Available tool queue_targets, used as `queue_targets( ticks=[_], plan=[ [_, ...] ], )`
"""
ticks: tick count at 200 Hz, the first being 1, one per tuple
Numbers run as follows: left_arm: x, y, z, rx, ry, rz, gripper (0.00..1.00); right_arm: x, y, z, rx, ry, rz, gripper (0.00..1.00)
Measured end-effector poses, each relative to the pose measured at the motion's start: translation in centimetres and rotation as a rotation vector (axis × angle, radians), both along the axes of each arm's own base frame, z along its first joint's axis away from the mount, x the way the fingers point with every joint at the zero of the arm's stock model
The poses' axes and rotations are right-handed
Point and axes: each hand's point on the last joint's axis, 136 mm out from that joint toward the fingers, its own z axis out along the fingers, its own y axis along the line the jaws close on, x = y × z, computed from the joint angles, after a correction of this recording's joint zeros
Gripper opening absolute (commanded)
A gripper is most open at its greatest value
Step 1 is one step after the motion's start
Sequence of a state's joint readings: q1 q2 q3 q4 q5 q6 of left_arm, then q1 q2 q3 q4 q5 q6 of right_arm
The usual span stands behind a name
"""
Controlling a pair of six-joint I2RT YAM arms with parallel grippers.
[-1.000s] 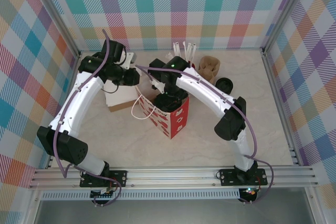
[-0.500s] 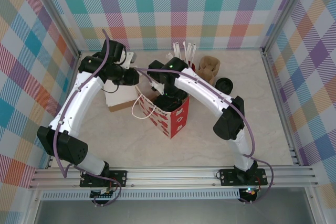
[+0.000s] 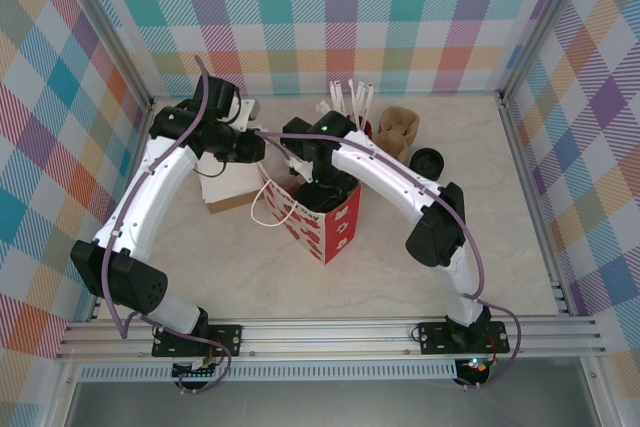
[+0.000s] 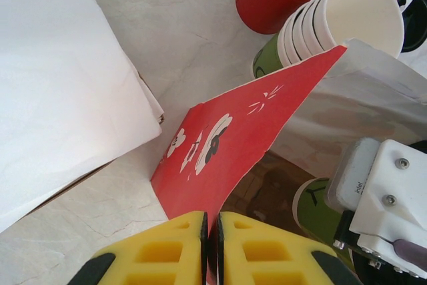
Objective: Pack the takeout coffee
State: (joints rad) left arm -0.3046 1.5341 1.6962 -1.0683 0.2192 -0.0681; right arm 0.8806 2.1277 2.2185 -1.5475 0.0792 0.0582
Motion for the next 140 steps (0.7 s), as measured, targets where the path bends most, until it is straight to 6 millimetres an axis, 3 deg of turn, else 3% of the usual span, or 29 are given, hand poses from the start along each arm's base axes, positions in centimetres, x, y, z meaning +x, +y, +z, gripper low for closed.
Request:
queue_targets(
  ticks=[140],
  plan=[
    [0.0, -0.1, 0.0, -0.003, 0.000, -0.002, 0.13, 0.2, 0.2, -2.7, -0.022, 0.017, 0.000, 0.70]
  ],
)
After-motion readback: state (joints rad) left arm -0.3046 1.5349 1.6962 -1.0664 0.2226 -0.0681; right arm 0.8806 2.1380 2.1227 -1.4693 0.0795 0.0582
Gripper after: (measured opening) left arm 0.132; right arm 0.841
